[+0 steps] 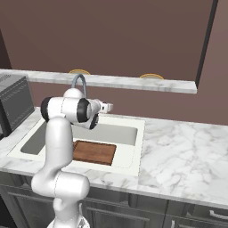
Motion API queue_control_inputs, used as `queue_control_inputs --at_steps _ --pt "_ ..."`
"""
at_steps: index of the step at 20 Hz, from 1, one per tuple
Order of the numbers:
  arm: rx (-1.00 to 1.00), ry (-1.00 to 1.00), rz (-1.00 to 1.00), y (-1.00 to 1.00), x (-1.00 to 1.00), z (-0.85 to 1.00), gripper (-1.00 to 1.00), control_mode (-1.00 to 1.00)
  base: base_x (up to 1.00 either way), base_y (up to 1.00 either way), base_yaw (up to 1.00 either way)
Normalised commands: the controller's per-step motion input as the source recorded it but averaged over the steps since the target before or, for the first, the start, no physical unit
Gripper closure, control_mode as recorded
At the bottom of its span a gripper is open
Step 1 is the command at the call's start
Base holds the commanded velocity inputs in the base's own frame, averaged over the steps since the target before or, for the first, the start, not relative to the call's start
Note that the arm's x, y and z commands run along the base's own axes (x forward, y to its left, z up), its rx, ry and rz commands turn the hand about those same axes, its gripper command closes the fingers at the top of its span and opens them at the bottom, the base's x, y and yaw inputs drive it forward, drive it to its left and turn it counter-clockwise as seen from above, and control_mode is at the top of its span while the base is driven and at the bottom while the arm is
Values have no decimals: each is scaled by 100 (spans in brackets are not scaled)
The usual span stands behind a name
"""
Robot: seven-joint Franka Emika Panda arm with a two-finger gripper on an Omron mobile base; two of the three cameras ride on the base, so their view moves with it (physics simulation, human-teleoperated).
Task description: Turn on the sink faucet with hot water and rinse the cutting board for ten seconds, then turn off the faucet. Push the cutting board to reach the water if necessary.
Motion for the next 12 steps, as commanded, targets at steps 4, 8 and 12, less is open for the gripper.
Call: queue_control_inputs --at_steps 4,8,12 --pt "0 3 0 -5 -51 -16 -100 -100 0 0 0" --pt "0 4 0 -9 -46 -15 -100 -100 0 0 0" --pt "0 5 0 -13 -45 -18 -100 -100 0 0 0"
